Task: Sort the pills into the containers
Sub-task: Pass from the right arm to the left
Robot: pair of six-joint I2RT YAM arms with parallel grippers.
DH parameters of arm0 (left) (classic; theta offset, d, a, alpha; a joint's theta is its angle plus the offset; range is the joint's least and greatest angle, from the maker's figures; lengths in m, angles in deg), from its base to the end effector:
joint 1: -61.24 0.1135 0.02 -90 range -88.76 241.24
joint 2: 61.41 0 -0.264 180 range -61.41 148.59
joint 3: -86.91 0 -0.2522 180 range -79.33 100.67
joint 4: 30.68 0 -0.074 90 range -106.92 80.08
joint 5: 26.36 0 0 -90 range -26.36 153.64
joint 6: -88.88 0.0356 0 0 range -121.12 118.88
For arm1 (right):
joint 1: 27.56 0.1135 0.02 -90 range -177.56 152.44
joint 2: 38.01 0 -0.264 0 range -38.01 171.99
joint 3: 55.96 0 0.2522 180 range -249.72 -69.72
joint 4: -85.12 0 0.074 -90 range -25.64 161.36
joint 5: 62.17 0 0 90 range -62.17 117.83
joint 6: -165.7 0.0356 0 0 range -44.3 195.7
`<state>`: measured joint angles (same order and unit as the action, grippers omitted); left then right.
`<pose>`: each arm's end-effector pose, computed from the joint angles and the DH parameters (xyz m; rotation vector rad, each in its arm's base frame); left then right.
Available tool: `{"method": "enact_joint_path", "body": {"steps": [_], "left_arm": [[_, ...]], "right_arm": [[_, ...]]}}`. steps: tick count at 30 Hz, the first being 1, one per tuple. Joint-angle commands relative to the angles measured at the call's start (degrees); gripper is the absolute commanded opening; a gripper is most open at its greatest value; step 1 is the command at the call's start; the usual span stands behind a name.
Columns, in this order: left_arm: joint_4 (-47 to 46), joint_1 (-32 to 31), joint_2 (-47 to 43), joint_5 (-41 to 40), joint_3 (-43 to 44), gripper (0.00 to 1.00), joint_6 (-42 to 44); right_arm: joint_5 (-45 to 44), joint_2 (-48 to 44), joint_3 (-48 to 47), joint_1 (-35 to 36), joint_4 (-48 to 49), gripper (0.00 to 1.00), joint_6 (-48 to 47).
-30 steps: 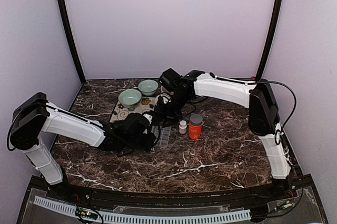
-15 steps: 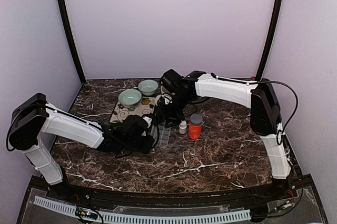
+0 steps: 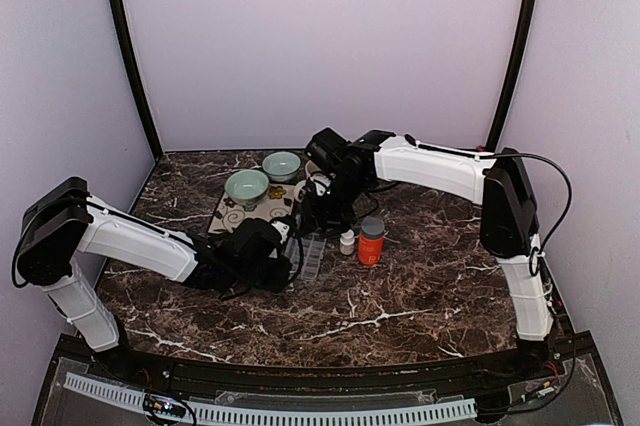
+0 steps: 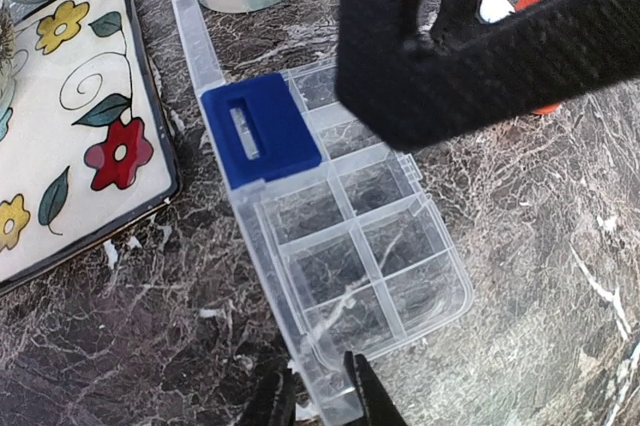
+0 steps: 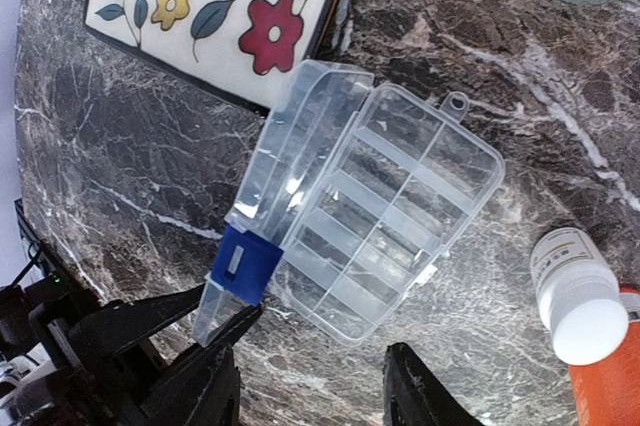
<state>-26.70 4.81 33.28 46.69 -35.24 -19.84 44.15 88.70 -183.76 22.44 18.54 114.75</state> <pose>0.1885 -0.2652 0.1548 0.5863 2.1952 -0.3649 0.2976 0.3702 0.2315 -0.3718 2.9191 0.7487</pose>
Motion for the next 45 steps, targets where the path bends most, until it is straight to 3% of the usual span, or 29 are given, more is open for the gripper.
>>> {"method": "enact_joint_path", "body": {"steps": [1,10,29,45], "left_arm": [[-0.4,-0.1,-0.2,-0.8,1.6,0.19,2.0],[-0.4,0.7,-0.8,-0.6,1.3,0.13,3.7],[-1.3,2.4,-3.0,6.7,0.6,0.00,8.5],[1.0,4.8,-6.4,15.6,-0.2,0.00,11.9]], "right_arm": [[-5.3,-3.7,0.2,0.7,-2.9,0.49,-3.7],[-13.2,-5.6,1.6,1.0,-4.2,0.49,-8.3],[-19.4,-11.2,5.4,1.3,-1.6,0.49,-12.7],[-24.5,-15.0,9.7,1.6,2.0,0.49,-18.0]]}}
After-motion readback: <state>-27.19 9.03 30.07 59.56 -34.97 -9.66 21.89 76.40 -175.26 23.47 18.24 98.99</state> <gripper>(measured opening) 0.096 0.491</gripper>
